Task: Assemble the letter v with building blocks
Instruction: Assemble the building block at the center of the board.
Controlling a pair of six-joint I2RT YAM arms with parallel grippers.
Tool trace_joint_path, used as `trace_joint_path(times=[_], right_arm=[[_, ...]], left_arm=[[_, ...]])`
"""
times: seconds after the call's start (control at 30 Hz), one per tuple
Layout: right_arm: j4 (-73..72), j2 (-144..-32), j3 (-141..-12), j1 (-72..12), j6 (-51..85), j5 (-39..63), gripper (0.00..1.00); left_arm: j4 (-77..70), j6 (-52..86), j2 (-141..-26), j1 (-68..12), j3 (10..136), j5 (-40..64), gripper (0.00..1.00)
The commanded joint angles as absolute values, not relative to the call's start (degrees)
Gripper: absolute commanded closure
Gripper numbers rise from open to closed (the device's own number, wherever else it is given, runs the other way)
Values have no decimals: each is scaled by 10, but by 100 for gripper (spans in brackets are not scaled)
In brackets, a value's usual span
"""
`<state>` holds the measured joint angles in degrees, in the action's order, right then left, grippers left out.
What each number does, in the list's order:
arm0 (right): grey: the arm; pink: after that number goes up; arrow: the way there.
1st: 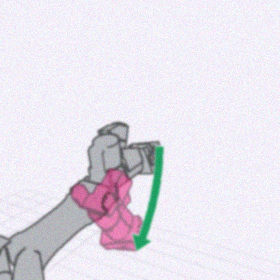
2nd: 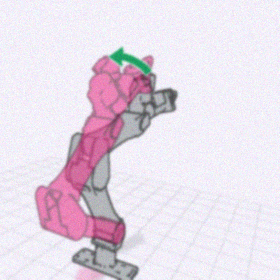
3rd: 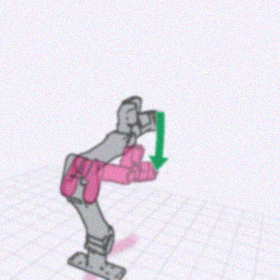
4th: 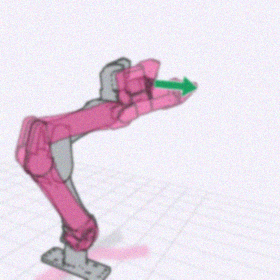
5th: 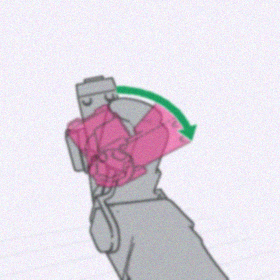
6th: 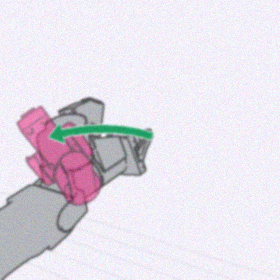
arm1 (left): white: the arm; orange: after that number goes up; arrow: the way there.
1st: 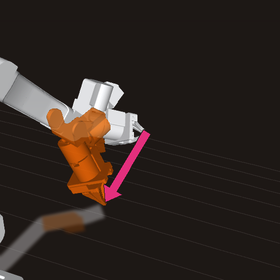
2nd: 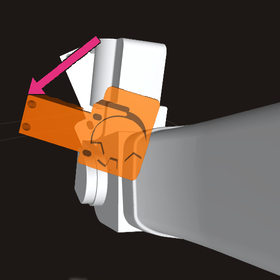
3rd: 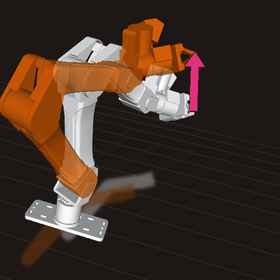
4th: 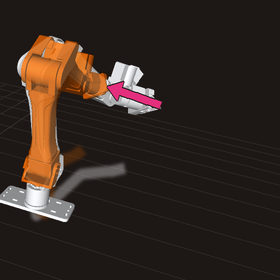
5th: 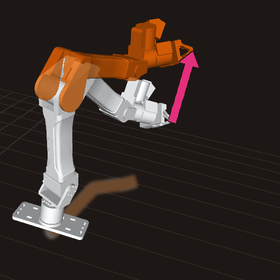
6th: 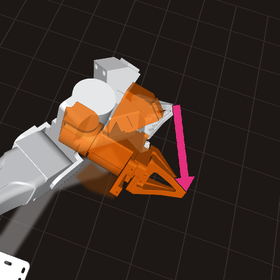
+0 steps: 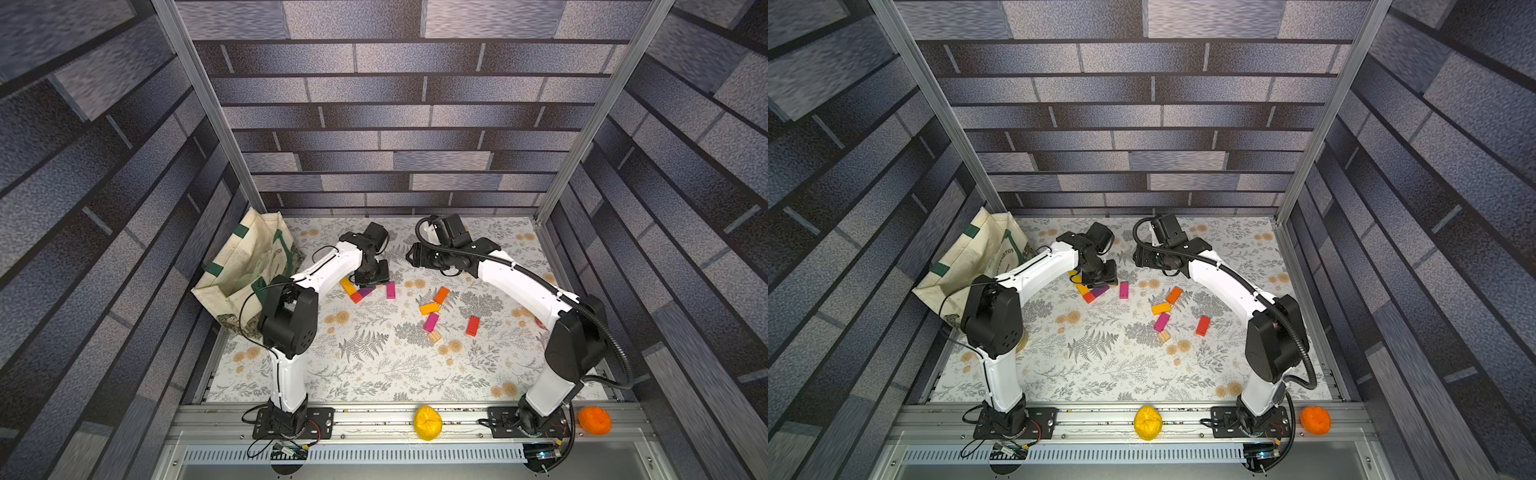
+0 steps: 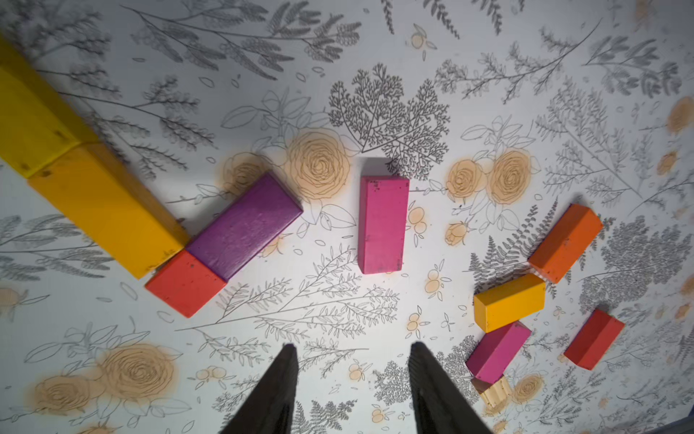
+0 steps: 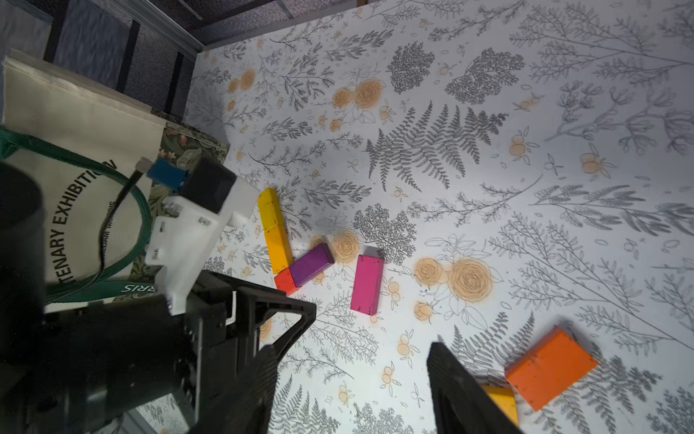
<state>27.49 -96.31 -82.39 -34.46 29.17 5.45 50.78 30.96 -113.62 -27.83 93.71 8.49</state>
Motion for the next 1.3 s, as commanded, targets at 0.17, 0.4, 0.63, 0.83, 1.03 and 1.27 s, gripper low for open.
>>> trace_joint_path(times=[0.17,0.4,0.63,0.83,1.03,1.27], right_arm=[[229,-865,-691,-330,341,4,35],[226,-824,-645,-318,349,-11,35],[219,-814,-622,-310,358,-9,35],[212,-809,-616,-308,366,0,35],[214,-808,-616,-306,366,0,35],[213,-810,-596,-303,367,1,35]], left_arm=[[561,302,-1220,-289,1010,49,46],[561,305,-1261,-298,1052,54,42],[592,302,-1311,-312,1113,42,40],[623,302,-1338,-323,1138,-4,44],[622,298,-1345,-327,1138,-16,51],[641,271,-1362,-332,1179,-34,74]])
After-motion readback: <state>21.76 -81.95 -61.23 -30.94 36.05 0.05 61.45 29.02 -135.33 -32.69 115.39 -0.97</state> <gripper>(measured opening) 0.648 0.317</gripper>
